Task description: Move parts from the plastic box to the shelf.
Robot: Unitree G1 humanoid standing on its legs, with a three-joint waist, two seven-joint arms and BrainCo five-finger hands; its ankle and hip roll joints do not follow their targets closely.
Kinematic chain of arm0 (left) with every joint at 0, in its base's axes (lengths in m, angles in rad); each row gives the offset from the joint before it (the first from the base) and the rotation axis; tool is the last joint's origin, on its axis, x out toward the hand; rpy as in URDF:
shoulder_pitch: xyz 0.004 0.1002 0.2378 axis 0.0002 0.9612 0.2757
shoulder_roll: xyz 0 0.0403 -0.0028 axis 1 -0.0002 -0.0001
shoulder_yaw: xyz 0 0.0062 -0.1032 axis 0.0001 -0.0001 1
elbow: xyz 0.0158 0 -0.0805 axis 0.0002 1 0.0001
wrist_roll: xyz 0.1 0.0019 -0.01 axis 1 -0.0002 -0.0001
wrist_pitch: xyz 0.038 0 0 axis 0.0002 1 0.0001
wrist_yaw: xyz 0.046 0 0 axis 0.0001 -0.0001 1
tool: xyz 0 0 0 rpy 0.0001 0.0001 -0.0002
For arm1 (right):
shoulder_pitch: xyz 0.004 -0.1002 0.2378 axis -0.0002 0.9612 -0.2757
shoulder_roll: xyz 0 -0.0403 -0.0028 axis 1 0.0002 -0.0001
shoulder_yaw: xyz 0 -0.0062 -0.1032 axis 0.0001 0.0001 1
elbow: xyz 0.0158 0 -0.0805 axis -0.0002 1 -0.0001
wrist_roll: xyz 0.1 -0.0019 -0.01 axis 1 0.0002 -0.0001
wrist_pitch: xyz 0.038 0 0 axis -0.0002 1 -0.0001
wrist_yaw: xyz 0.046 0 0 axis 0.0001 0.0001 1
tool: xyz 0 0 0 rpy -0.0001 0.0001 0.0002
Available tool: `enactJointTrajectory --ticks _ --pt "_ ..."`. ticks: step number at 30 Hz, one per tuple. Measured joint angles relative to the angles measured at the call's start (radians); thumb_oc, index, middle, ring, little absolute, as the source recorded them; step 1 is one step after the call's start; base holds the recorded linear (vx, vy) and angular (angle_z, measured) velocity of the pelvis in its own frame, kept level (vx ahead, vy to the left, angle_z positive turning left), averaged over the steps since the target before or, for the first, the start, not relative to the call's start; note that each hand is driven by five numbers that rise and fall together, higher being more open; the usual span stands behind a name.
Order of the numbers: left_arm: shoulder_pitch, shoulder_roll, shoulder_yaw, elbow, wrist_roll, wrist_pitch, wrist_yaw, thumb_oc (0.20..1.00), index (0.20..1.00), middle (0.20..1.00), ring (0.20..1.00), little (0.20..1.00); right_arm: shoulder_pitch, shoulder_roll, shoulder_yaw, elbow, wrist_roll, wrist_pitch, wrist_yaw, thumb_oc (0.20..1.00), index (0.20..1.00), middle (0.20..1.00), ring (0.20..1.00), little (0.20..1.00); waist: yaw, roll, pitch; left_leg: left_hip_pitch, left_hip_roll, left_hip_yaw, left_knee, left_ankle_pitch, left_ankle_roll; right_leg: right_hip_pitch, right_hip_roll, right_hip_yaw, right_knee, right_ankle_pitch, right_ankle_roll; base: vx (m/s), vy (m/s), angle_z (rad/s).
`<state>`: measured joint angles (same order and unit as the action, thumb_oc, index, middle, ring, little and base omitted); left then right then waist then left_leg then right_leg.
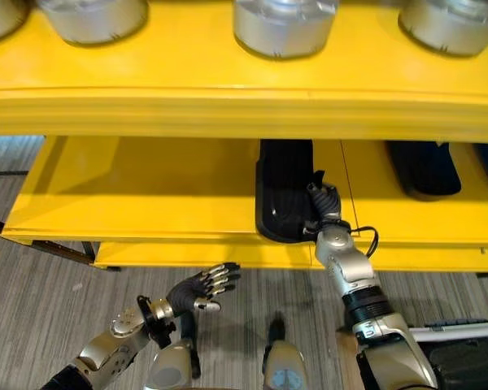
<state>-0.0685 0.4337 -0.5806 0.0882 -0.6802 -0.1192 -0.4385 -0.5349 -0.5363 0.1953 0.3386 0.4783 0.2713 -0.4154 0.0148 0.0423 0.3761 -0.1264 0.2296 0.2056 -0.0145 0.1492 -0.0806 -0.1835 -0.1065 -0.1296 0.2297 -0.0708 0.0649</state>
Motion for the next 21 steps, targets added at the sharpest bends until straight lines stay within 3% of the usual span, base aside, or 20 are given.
enactJointTrajectory --ticks 3,8,12,21 --pt "-0.036 0.01 0.013 -0.017 0.001 -0.002 0.0 1.0 1.0 1.0 1.0 1.0 -0.05 -0.056 -0.006 0.015 -0.001 0.018 0.011 0.2 0.2 0.2 0.2 0.2 0.0 0.0 0.049 -0.03 0.005 0.008 0.0 0.009 -0.005 -0.047 0.0 0.001 0.023 0.004 -0.003 -0.14 -0.067 -0.1" --pt "-0.091 0.061 0.028 -0.078 0.007 -0.005 0.009 1.0 1.0 1.0 1.0 1.0 -0.22 -0.072 0.005 0.077 0.007 0.034 0.032 0.2 0.2 0.2 0.2 0.2 0.02 -0.012 0.138 -0.045 0.016 0.032 0.021 0.014 -0.015 -0.1 0.001 0.004 0.086 -0.005 -0.015 -0.09 -0.102 -0.16" --pt "-0.116 0.094 0.029 -0.119 0.007 -0.001 0.02 1.0 1.0 1.0 1.0 1.0 -0.308 -0.08 0.018 0.14 0.036 0.037 0.032 0.2 0.2 0.2 0.2 0.2 0.054 -0.019 0.152 -0.068 0.032 0.027 0.033 0.015 -0.017 -0.131 0.016 0.003 0.115 -0.017 -0.028 -0.05 -0.101 -0.03" --pt "-0.123 0.132 -0.009 -0.144 0.026 0.029 0.022 1.0 1.0 1.0 1.0 1.0 -0.374 -0.096 0.058 0.241 0.046 0.038 0.015 0.2 0.2 0.2 0.2 0.2 0.079 -0.037 0.162 -0.114 0.035 -0.003 0.072 0.003 -0.029 -0.149 0.009 -0.021 0.137 -0.024 -0.033 -0.01 -0.08 0.08"
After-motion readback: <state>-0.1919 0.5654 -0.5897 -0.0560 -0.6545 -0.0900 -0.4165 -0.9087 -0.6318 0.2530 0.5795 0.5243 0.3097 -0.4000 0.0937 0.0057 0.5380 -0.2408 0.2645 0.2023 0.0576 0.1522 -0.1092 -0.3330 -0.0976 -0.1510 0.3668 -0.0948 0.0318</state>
